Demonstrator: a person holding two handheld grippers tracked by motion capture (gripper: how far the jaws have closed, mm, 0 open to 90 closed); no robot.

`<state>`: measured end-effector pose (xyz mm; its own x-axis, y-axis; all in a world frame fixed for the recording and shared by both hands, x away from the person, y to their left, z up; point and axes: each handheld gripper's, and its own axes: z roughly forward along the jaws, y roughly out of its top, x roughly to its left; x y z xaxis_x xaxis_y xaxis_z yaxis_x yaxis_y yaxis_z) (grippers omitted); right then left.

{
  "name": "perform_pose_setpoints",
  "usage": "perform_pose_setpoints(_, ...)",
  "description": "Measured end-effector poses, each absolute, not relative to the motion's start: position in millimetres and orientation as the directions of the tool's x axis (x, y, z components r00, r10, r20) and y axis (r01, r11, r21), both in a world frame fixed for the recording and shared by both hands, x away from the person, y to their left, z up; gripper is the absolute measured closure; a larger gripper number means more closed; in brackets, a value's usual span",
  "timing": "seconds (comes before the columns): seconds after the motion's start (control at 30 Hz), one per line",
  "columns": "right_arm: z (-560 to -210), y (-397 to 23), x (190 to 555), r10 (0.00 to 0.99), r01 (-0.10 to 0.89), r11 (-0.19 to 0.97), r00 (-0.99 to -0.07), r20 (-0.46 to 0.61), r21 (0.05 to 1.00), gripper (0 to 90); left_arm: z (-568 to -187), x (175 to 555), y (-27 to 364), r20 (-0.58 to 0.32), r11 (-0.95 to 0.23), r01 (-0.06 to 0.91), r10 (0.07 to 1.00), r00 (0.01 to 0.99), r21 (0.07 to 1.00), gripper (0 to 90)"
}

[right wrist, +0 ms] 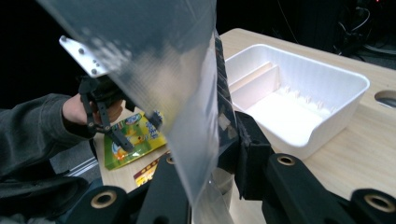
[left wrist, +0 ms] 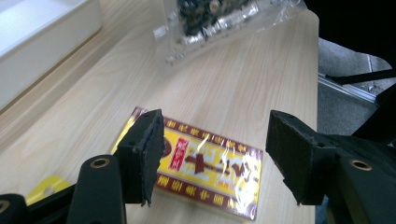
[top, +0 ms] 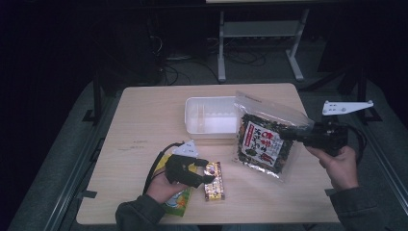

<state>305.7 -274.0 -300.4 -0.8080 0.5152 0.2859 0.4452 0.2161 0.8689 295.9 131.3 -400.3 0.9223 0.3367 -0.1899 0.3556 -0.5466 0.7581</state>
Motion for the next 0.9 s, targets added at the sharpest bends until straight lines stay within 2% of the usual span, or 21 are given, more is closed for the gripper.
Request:
perform_pose_setpoints(0.53,-267,-234,352,0.546,0.38,0.265,-0.817,0.187,0.886,76.8,-400,284,172,-0.202,-0.516,0.381,0.369,0.907,0.768,33.6)
perform_pose_setpoints(0.9,-257,-205,389,0.566,0.343,0.274,-0.813,0.138,0.898,76.9,-406,286,191,-0.203,-0.498,0.4,0.403,0.892,0.769,32.9)
